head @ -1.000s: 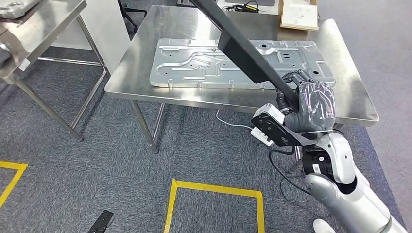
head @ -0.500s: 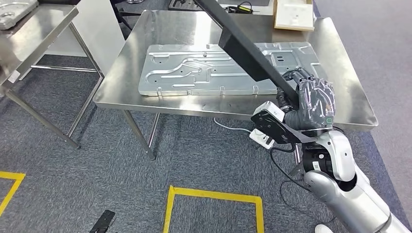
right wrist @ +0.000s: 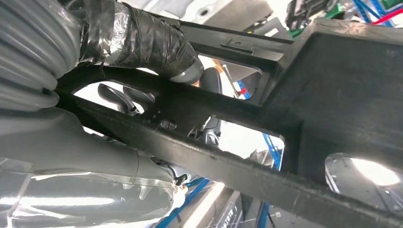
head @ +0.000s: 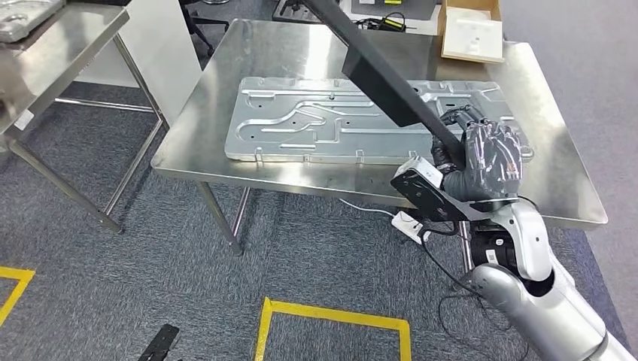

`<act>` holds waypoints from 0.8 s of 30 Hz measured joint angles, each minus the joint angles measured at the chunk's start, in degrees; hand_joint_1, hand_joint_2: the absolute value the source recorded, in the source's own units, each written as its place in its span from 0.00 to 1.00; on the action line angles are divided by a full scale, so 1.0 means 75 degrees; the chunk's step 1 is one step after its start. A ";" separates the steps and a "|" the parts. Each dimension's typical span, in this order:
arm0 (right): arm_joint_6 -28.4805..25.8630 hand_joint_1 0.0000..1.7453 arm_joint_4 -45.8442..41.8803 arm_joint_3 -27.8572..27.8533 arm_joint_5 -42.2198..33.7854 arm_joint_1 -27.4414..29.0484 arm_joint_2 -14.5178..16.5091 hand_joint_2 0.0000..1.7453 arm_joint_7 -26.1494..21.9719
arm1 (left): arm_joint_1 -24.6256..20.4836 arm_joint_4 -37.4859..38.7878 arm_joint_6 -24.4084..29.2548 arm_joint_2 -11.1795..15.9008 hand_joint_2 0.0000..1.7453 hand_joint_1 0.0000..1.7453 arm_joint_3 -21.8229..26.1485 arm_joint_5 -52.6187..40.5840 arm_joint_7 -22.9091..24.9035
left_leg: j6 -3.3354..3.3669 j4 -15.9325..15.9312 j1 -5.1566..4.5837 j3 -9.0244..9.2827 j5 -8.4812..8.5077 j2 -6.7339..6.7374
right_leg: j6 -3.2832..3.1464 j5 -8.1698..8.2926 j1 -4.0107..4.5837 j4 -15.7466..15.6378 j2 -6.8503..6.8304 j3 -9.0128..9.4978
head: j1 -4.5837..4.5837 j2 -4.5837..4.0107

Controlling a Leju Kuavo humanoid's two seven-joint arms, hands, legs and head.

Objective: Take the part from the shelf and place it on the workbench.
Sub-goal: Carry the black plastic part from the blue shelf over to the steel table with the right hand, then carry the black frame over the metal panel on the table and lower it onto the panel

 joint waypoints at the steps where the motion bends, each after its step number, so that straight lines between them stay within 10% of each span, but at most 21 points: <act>1: -0.0002 1.00 0.0009 0.0000 0.0035 -0.0006 0.0000 1.00 -0.0004 | -0.0003 0.0000 -0.0001 -0.0001 1.00 0.00 0.0000 0.0007 0.0006 | -0.0039 0.0023 -0.0012 0.0045 -0.0071 -0.0008 | -0.0028 0.0161 0.0001 -0.0425 -0.0001 0.0166 | 0.0001 0.0000; 7: -0.0001 1.00 0.0057 0.0000 0.0228 -0.0008 0.0001 1.00 0.0013 | -0.0001 0.0000 -0.0010 0.0009 1.00 0.00 0.0000 0.0015 0.0022 | -0.0278 0.0372 -0.0022 -0.0066 -0.0389 0.0002 | -0.0276 -0.0014 -0.0009 -0.0797 0.0037 0.0423 | -0.0044 0.0000; 10: -0.0002 1.00 0.0074 0.0000 -0.0020 -0.0007 0.0005 1.00 -0.0033 | 0.0010 0.0000 -0.0008 0.0012 1.00 0.00 0.0000 0.0026 0.0021 | -0.0340 0.1792 -0.0010 -0.0915 -0.0820 0.0014 | -0.0369 -0.0129 0.0018 -0.0806 0.0026 0.0548 | -0.0057 0.0000; 12: 0.0000 1.00 0.0095 0.0000 -0.0301 0.0016 0.0016 1.00 -0.0109 | 0.0050 0.0000 -0.0008 0.0013 1.00 0.00 0.0000 0.0037 0.0023 | -0.0331 0.2219 -0.0011 -0.1360 -0.0676 0.0014 | -0.0387 -0.0222 0.0051 -0.0805 0.0039 0.0657 | -0.0060 0.0000; 16: 0.0000 1.00 0.0113 0.0000 -0.0445 0.0005 0.0050 1.00 -0.0167 | 0.0062 0.0000 -0.0009 0.0038 1.00 0.00 0.0000 0.0038 0.0021 | -0.0110 0.0586 -0.0086 -0.0916 0.0526 0.0013 | -0.0354 -0.0440 0.0112 -0.0831 0.0053 0.0963 | -0.0042 0.0000; 21: -0.0002 1.00 0.0131 0.0000 -0.0452 -0.0013 0.0072 1.00 -0.0174 | 0.0062 0.0000 -0.0009 0.0068 1.00 0.00 0.0000 0.0042 0.0013 | 0.0064 -0.0039 -0.0109 -0.0530 0.0454 0.0023 | -0.0180 -0.0567 0.0097 -0.0836 0.0030 0.1009 | -0.0040 -0.0001; 24: -0.0005 1.00 0.0138 0.0000 -0.0452 -0.0035 0.0073 1.00 -0.0176 | 0.0064 0.0000 -0.0008 0.0068 1.00 0.00 0.0000 0.0042 0.0009 | 0.0151 -0.0176 -0.0055 -0.0299 0.0382 0.0032 | -0.0086 -0.0960 0.0070 0.0222 0.0010 0.0451 | -0.0016 0.0000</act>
